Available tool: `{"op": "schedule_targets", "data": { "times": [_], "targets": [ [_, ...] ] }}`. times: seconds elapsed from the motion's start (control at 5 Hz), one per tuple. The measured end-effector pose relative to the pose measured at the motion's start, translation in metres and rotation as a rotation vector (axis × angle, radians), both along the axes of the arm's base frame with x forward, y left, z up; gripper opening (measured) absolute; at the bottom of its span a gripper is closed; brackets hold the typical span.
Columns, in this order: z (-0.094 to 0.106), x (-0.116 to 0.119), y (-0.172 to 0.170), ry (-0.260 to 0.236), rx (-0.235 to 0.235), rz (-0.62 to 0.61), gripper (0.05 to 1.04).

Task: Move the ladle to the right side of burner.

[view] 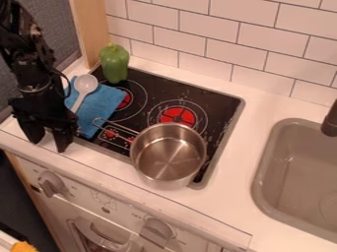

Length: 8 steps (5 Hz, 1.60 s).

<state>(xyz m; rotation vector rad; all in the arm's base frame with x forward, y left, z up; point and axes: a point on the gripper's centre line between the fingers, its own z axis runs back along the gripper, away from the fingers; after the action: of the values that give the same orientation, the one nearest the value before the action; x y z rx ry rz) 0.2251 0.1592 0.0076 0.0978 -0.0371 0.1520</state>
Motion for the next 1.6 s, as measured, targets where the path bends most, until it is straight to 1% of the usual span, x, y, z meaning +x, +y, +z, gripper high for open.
{"op": "schedule_targets", "data": {
  "times": [0.2,0.4,0.6,0.8,1.0,1.2,1.4,1.6],
  "targets": [
    [-0.002,0.002,-0.003,0.005,0.004,-0.013,0.339],
    [-0.002,0.002,-0.004,0.008,0.003,-0.012,0.212],
    [-0.002,0.0,-0.005,0.015,-0.003,-0.01,0.205],
    [0.028,0.001,-0.004,-0.035,0.025,0.022,0.189],
    [0.071,-0.001,-0.011,-0.102,0.065,0.063,0.093],
    [0.078,0.014,-0.038,-0.114,0.049,-0.006,0.051],
    [0.08,0.042,-0.079,-0.129,0.047,-0.14,0.05],
    [0.078,0.057,-0.109,-0.129,0.055,-0.21,0.072]
  ]
}}
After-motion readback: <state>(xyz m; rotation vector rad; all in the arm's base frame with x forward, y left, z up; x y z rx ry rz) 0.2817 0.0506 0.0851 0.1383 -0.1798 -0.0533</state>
